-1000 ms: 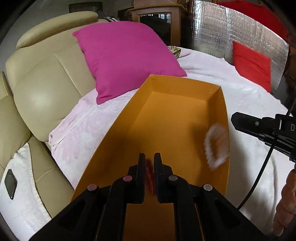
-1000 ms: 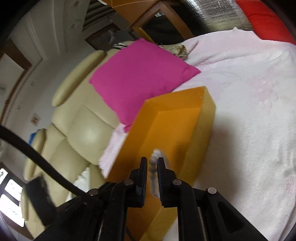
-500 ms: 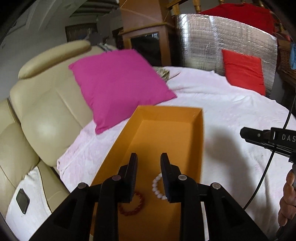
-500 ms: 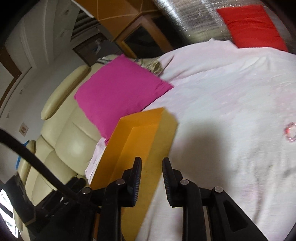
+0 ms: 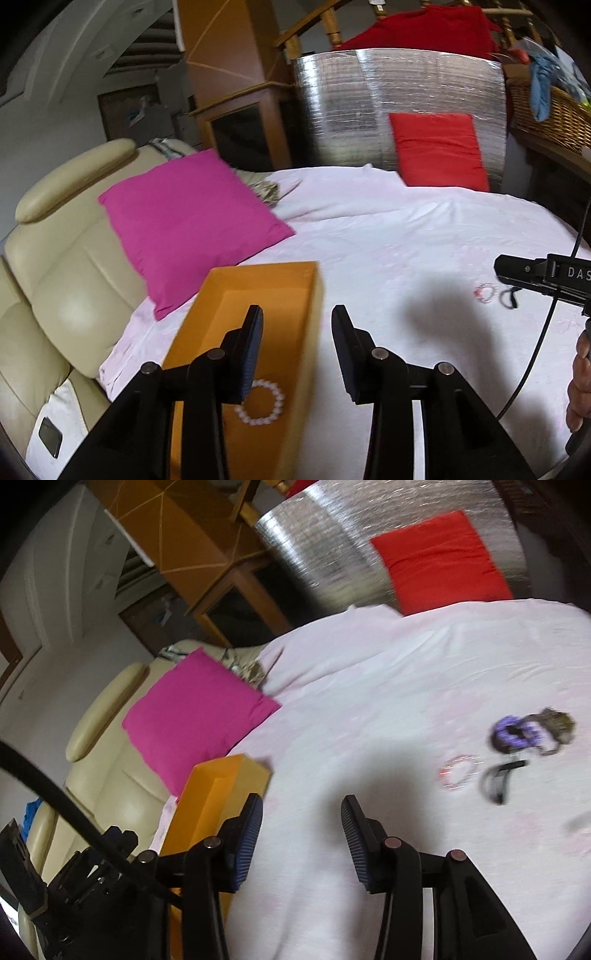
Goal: Organize jewelry
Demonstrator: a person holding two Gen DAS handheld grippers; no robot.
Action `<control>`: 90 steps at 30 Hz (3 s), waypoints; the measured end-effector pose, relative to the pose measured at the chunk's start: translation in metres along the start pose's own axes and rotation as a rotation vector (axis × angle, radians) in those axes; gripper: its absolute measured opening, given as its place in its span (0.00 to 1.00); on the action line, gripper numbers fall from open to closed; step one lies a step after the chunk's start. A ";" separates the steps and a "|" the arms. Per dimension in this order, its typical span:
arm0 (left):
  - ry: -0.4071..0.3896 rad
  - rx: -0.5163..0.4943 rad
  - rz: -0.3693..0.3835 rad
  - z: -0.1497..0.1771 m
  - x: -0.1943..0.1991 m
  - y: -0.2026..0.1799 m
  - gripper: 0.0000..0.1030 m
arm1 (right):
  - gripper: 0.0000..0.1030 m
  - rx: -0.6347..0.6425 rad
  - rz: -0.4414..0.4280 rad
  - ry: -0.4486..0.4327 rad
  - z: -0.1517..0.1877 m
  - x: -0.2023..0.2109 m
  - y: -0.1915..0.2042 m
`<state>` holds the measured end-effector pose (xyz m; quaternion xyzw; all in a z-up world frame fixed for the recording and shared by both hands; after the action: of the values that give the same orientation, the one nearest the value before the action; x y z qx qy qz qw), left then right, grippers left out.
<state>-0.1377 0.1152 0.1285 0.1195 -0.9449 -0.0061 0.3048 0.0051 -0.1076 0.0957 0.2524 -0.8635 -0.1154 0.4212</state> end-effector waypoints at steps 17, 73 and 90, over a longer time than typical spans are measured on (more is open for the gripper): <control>0.231 -0.051 0.362 -0.001 -0.130 -0.172 0.56 | 0.46 -0.333 0.215 -0.023 -0.029 0.055 -0.218; 0.356 0.072 0.631 0.008 -0.173 -0.150 0.05 | 0.15 -0.445 0.395 0.088 -0.039 -0.048 -0.260; 0.382 0.085 0.640 0.013 -0.175 -0.164 0.05 | 0.49 -0.384 0.451 0.084 -0.031 0.016 -0.270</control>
<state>0.0284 -0.0044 0.0037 -0.1703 -0.8599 0.1510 0.4570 0.1128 -0.3441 0.0142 -0.0255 -0.8421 -0.1697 0.5114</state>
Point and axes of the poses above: each gripper's, at about its wrist camera, not at the fingertips, and x roughly against the way its jaws point, y to its left, z to its underside, the point moved 5 cm from there along -x, roughly the way its jaws point, and after that the axes turned 11 degrees about z, right-handed, at the moved point
